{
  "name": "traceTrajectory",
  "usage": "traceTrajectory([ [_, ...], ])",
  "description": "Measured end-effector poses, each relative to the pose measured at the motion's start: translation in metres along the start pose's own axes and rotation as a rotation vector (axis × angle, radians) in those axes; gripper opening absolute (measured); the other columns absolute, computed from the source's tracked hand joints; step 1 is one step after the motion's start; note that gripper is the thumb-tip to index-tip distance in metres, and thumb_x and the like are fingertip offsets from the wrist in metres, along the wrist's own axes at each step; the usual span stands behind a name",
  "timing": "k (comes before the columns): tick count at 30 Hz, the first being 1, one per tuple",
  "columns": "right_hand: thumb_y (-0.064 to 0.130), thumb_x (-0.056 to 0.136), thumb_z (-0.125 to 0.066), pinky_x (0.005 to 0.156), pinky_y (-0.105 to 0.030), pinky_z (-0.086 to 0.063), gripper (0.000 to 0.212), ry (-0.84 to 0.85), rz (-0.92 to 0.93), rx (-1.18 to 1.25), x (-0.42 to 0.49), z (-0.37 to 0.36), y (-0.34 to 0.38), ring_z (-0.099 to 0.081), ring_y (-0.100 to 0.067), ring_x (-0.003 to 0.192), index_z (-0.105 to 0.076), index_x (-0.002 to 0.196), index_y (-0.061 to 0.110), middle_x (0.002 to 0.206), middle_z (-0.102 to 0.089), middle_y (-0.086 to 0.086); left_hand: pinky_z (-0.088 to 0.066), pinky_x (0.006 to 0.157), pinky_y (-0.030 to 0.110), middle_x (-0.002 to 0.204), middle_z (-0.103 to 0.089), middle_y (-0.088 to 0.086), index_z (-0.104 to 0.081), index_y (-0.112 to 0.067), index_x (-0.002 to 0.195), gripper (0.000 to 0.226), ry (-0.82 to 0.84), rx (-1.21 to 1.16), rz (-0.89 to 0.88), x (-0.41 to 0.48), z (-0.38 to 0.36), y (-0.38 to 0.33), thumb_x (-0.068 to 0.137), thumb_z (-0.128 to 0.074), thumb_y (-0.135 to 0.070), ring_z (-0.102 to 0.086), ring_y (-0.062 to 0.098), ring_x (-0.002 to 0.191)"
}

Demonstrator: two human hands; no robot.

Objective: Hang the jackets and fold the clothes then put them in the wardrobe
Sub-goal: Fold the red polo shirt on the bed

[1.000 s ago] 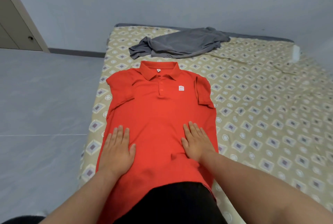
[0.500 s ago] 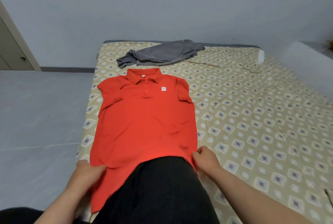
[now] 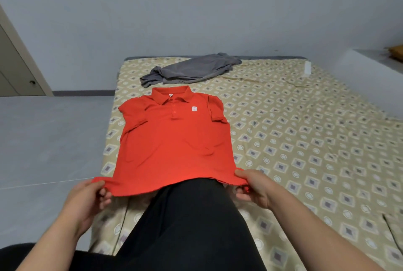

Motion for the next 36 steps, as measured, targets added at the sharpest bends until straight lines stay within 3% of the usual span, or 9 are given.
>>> traceTrajectory([
  [4, 0.013, 0.098, -0.058, 0.052, -0.029, -0.055, 0.011, -0.095, 0.267, 0.176, -0.014, 0.029, 0.04, -0.056, -0.013, 0.055, -0.06, 0.107, 0.019, 0.07, -0.06, -0.004, -0.052, 0.045, 0.017, 0.051, -0.048, 0.001, -0.047, -0.019, 0.133, 0.044, -0.159, -0.195, -0.216, -0.009, 0.033, -0.036, 0.094, -0.046, 0.002, -0.051, 0.005, 0.039],
  [8, 0.003, 0.088, -0.062, 0.063, -0.029, -0.053, 0.012, 0.044, 0.465, 0.475, -0.04, 0.032, 0.073, -0.058, -0.013, 0.063, -0.062, 0.091, 0.014, 0.073, -0.061, -0.005, -0.061, 0.061, 0.025, 0.061, -0.064, -0.001, -0.067, -0.019, 0.078, 0.042, -0.005, -0.301, -0.315, -0.013, 0.028, -0.068, 0.081, -0.036, 0.01, -0.065, 0.007, 0.057],
  [10, -0.006, 0.075, -0.061, 0.078, -0.032, -0.053, 0.033, 0.176, 0.519, 0.553, -0.05, 0.028, 0.089, -0.063, -0.016, 0.079, -0.063, 0.103, 0.011, 0.082, -0.066, -0.006, -0.061, 0.068, 0.026, 0.067, -0.071, -0.003, -0.059, -0.017, 0.085, 0.047, 0.04, -0.233, -0.391, -0.019, 0.025, -0.088, 0.071, -0.03, 0.018, -0.071, 0.005, 0.071],
  [13, -0.016, 0.088, -0.051, 0.082, -0.03, -0.052, 0.035, 0.021, 0.622, 0.29, -0.061, 0.035, 0.113, -0.064, -0.017, 0.088, -0.063, 0.113, 0.006, 0.09, -0.067, -0.006, -0.058, 0.063, 0.015, 0.072, -0.074, -0.005, -0.057, -0.017, 0.091, 0.044, -0.012, -0.003, -0.523, -0.027, 0.029, -0.114, 0.085, -0.038, 0.023, -0.072, 0.002, 0.073],
  [16, 0.003, 0.097, -0.058, 0.082, -0.029, -0.051, 0.016, -0.203, 0.759, 0.133, -0.073, 0.047, 0.141, -0.062, -0.013, 0.084, -0.07, 0.098, 0.013, 0.091, -0.069, -0.001, -0.056, 0.058, 0.014, 0.082, -0.07, 0.01, -0.063, -0.01, 0.098, 0.023, -0.039, 0.078, -0.629, -0.03, 0.031, -0.131, 0.096, -0.049, 0.008, -0.069, 0.002, 0.065],
  [20, 0.012, 0.096, -0.062, 0.075, -0.018, -0.046, 0.017, -0.305, 0.942, -0.002, -0.086, 0.051, 0.178, -0.063, -0.001, 0.077, -0.073, 0.091, 0.023, 0.085, -0.072, 0.009, -0.056, 0.075, 0.028, 0.087, -0.064, 0.012, -0.065, -0.001, 0.114, 0.02, -0.125, 0.06, -0.716, -0.034, 0.033, -0.153, 0.098, -0.058, -0.01, -0.062, 0.011, 0.068],
  [25, 0.01, 0.097, -0.059, 0.086, -0.034, -0.052, 0.016, -0.312, 0.946, 0.157, -0.084, 0.056, 0.199, -0.066, -0.018, 0.087, -0.072, 0.091, 0.018, 0.094, -0.073, -0.008, -0.042, 0.072, 0.025, 0.084, -0.062, 0.0, -0.066, -0.01, 0.114, 0.019, -0.193, -0.018, -0.774, -0.047, 0.028, -0.186, 0.098, -0.06, -0.018, -0.053, 0.008, 0.074],
  [30, 0.006, 0.097, -0.058, 0.055, -0.022, -0.056, 0.013, -0.136, 0.914, 0.192, -0.095, 0.048, 0.208, -0.068, -0.009, 0.062, -0.07, 0.093, 0.008, 0.077, -0.072, -0.006, -0.049, 0.089, 0.035, 0.094, -0.067, 0.011, -0.064, -0.003, 0.111, 0.018, -0.08, -0.124, -0.747, -0.06, 0.023, -0.205, 0.101, -0.054, -0.013, -0.063, 0.019, 0.086],
  [36, 0.005, 0.095, -0.058, 0.059, -0.02, -0.056, 0.013, 0.017, 0.901, 0.045, -0.121, 0.045, 0.214, -0.065, -0.01, 0.061, -0.069, 0.088, 0.007, 0.07, -0.069, -0.003, -0.052, 0.076, 0.031, 0.083, -0.071, 0.003, -0.068, -0.017, 0.088, 0.018, -0.096, -0.091, -0.802, -0.073, 0.038, -0.218, 0.101, -0.054, -0.015, -0.067, 0.011, 0.076],
])
Point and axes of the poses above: each hand's wrist, its own x-axis towards the middle knuckle, its own z-axis out of the back of the hand, y = z × x, the point moved 10 cm from there along x, towards the middle knuckle
